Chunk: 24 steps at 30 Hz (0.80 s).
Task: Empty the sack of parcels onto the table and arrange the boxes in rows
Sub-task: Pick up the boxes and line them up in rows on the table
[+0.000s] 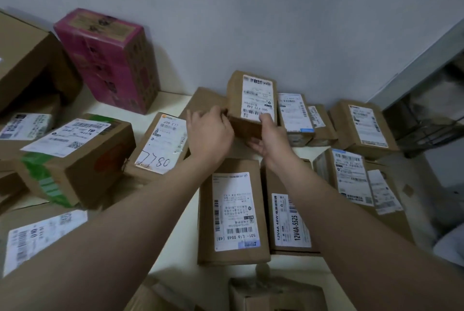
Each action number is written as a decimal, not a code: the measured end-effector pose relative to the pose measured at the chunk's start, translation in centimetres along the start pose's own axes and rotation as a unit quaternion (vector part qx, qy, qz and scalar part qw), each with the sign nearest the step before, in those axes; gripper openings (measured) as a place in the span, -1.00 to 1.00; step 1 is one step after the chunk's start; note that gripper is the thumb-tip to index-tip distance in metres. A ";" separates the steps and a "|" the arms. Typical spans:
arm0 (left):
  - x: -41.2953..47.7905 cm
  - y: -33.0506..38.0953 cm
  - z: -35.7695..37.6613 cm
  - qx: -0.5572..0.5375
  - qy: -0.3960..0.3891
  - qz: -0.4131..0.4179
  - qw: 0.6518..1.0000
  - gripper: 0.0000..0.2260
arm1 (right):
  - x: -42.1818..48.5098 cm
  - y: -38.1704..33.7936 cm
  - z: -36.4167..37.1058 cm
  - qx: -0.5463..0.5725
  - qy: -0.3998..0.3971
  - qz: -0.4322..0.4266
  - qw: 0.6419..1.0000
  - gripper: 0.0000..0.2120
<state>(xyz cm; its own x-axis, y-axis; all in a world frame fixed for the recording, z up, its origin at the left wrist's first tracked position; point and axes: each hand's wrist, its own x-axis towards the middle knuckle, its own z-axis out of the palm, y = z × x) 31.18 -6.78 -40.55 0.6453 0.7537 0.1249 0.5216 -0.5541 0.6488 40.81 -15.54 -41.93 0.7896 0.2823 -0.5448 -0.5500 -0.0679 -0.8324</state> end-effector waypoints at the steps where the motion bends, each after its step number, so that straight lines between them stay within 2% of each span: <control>1: -0.1 -0.3 0.4 0.023 -0.012 -0.003 1.000 -0.68 | 0.1 0.0 -0.6 -0.024 0.006 0.003 1.000 -0.56; 5: 1.9 -1.0 1.3 0.068 -0.050 -0.030 0.996 -0.53 | 0.6 0.0 -1.0 -0.037 0.030 0.016 0.999 -0.66; 7: 3.7 -1.3 1.6 0.134 -0.104 -0.056 0.984 -0.50 | 0.5 0.3 -0.8 -0.040 0.056 0.024 0.997 -0.70; 9: 4.8 -1.7 2.0 0.245 -0.171 -0.094 0.950 -0.49 | 0.6 0.7 -0.7 -0.072 0.093 0.012 0.993 -0.70; 11: 5.0 -2.4 2.1 0.309 -0.215 -0.147 0.915 -0.46 | 0.3 0.8 -0.6 -0.137 0.131 -0.027 0.981 -0.68; 13: 4.6 -3.2 2.5 0.336 -0.223 -0.171 0.899 -0.41 | -0.4 0.7 -0.3 -0.266 0.154 -0.089 0.947 -0.57; 15: 4.4 -3.6 2.8 0.348 -0.202 -0.168 0.900 -0.41 | -1.2 0.7 -0.1 -0.410 0.147 -0.202 0.877 -0.52; 17: 4.4 -3.6 2.8 0.335 -0.183 -0.175 0.908 -0.41 | -1.6 0.9 0.0 -0.515 0.106 -0.320 0.788 -0.59; 19: 4.5 -3.4 2.1 0.282 -0.169 -0.189 0.925 -0.40 | -1.6 0.9 -0.2 -0.583 0.070 -0.330 0.739 -0.58; 22: 4.9 -3.6 0.3 0.120 -0.164 -0.198 0.959 -0.42 | -1.4 0.7 -0.5 -0.597 0.055 -0.291 0.746 -0.57; 24: 5.3 -4.1 -0.9 -0.018 -0.196 -0.213 0.957 -0.47 | -1.6 0.7 -0.4 -0.583 0.052 -0.288 0.758 -0.58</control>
<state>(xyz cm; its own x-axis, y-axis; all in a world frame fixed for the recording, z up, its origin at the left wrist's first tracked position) 31.97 -0.22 -41.88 0.5429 0.7132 -0.4434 0.7682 -0.2085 0.6053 39.28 -16.44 -41.72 0.8578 0.5138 -0.0109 0.4610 -0.7788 -0.4254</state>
